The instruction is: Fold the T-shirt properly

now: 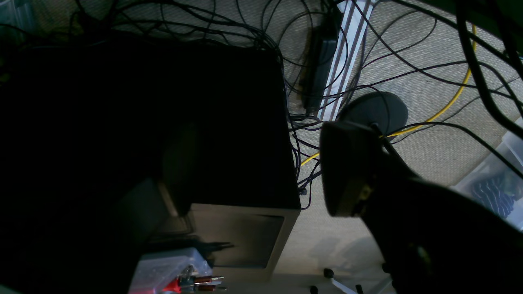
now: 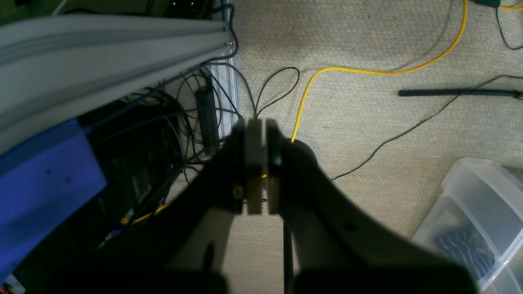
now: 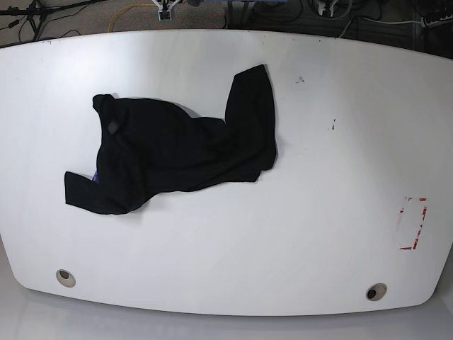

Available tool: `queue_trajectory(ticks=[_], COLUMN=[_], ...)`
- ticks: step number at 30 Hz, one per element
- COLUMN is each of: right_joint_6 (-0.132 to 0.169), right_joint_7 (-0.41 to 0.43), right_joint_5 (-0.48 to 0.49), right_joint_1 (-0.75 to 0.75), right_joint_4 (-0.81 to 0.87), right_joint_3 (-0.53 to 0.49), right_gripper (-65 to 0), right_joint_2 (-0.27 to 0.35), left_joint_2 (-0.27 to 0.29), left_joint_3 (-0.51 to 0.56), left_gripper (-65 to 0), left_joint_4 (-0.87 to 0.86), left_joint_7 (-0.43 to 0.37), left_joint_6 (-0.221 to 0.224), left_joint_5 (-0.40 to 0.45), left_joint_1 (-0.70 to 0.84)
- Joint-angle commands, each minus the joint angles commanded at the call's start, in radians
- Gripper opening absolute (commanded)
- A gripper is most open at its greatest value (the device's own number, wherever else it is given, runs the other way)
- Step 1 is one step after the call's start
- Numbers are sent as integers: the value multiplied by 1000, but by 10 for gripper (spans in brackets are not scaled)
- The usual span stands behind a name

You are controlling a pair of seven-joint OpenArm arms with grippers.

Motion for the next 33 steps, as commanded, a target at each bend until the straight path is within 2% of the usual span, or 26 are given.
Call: queue_trajectory(ticks=[14,30,33], right_joint_6=[0,-5,-6], right_joint_7=[1,-3,-4], right_joint_5=[2,1,0], right_joint_1=[0,4,5], right_joint_4=[2,5,5], right_joint_3=[-1,-4,-4], right_gripper=[-636,-519,-528], right_joint_2=[-1,-1,0], left_joint_2=[-1,3,3], left_joint_3=[1,-1,0], left_gripper=[-223,-227,-227], left_joint_4=[-1,-2,-1], left_joint_7=[1,-4,-1], left_joint_6=[2,2,1], left_joint_5=[3,5,4], left_joint_1=[0,-5,-5])
